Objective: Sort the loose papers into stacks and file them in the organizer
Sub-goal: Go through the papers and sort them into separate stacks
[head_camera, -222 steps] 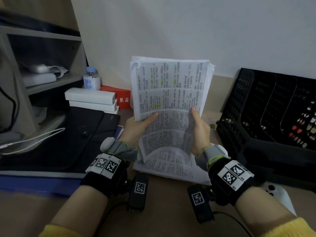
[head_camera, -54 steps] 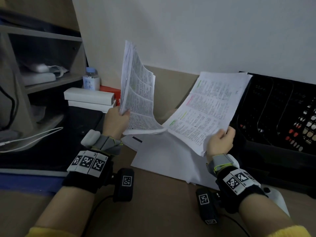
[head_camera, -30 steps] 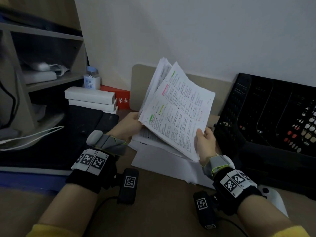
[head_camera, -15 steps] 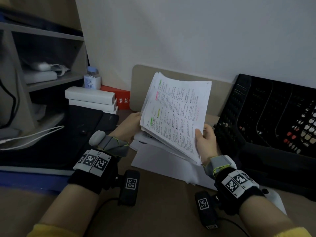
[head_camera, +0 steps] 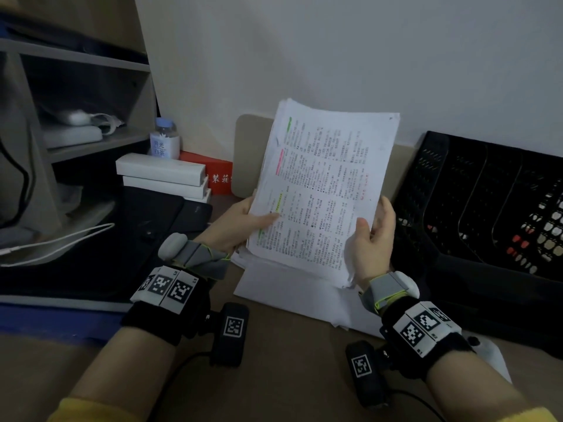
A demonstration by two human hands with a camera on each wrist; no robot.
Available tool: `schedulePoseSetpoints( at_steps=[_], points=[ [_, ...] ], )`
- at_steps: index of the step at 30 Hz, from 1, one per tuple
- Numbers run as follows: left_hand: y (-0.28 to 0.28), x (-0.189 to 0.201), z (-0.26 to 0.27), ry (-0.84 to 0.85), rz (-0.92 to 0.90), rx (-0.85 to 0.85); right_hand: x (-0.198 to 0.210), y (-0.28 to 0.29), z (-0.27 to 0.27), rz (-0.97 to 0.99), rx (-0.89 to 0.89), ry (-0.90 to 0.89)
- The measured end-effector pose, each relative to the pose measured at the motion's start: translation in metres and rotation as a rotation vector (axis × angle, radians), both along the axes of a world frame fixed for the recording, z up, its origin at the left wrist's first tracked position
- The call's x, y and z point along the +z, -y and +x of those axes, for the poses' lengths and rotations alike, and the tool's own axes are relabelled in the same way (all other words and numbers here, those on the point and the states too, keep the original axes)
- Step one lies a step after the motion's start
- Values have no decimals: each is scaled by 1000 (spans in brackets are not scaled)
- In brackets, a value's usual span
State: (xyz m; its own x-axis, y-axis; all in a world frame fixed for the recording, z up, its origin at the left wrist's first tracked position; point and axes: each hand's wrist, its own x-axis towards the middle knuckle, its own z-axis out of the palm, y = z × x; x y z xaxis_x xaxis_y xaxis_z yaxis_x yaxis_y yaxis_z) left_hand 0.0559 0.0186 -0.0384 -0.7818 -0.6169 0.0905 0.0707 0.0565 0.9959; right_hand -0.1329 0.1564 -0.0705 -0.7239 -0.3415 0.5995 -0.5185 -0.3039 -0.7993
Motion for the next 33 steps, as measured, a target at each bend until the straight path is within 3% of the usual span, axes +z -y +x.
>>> schedulePoseSetpoints(
  at_steps=[6,13,20,27,33],
  points=[
    [-4,-11,-10,-52,-122,76,4,5,-2,-9,4,-3],
    [-1,-27,-16,-57,-115,74,-13,1,-4,33,52,18],
    [3,-33,-21,-54,-66,123,-14,-2,-7,108,229,115],
    [6,-40,-19,9,47,-24,-23,-7,-9,244,335,281],
    [2,-34,-17,26,-196,16,-21,-5,-8,191,256,178]
  ],
)
